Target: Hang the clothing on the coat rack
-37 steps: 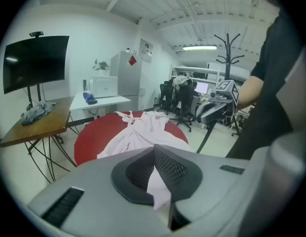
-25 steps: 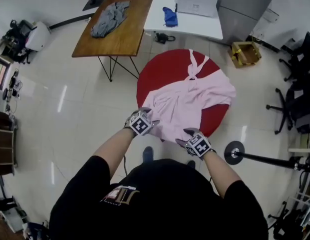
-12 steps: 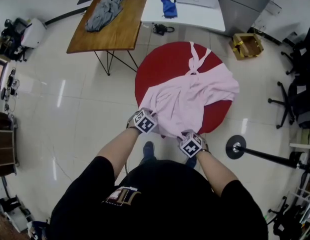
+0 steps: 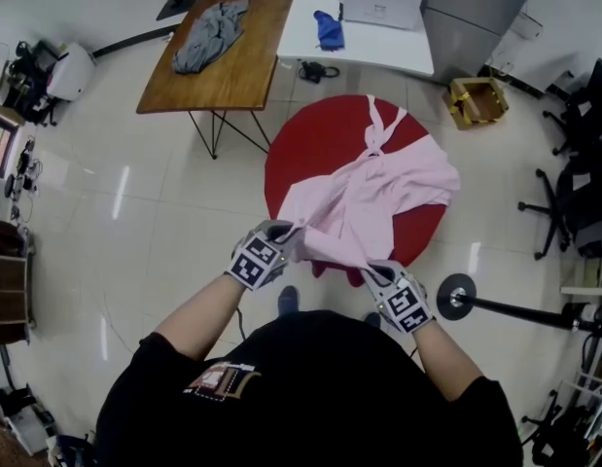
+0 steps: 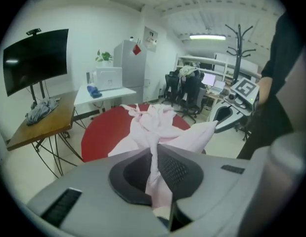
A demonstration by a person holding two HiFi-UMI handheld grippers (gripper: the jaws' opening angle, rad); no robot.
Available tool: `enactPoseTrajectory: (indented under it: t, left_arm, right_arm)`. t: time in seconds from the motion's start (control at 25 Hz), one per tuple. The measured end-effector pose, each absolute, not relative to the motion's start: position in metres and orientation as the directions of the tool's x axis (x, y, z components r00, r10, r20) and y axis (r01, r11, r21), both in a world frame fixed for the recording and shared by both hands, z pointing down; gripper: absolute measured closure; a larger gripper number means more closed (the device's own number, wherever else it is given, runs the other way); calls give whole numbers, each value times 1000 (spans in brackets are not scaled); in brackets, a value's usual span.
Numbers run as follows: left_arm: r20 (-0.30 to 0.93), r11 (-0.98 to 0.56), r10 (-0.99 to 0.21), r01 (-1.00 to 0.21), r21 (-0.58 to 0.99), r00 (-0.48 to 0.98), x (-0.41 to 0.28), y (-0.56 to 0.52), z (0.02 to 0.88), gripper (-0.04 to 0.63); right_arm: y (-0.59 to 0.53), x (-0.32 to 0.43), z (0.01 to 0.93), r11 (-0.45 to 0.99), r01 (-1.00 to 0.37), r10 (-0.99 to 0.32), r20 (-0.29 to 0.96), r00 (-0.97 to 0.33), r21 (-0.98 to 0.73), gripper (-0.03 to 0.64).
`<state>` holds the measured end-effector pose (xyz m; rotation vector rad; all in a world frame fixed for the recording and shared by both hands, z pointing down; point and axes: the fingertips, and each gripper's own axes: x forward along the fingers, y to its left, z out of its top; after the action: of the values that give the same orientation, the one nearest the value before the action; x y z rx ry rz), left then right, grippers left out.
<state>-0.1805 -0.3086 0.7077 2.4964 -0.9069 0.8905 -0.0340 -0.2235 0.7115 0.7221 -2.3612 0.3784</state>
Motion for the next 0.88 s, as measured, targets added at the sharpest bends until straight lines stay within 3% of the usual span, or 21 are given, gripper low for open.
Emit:
enactPoseTrajectory:
  t: [0.36, 0.6, 0.88]
  left_arm:
    - [353, -810, -542, -586, 24, 763, -131, -311, 527, 580]
    - [142, -866, -498, -500, -24, 855, -74, -303, 416, 581]
    - [-45, -925, -356, -359, -123, 933, 16, -262, 316, 581]
  right_arm:
    - [-243, 9, 512, 744, -664, -657, 261, -707, 77, 604]
    - [-231, 57, 383, 644, -742, -757, 17, -653, 185, 605]
    - [-176, 138, 294, 504, -832, -830, -137, -541, 231, 606]
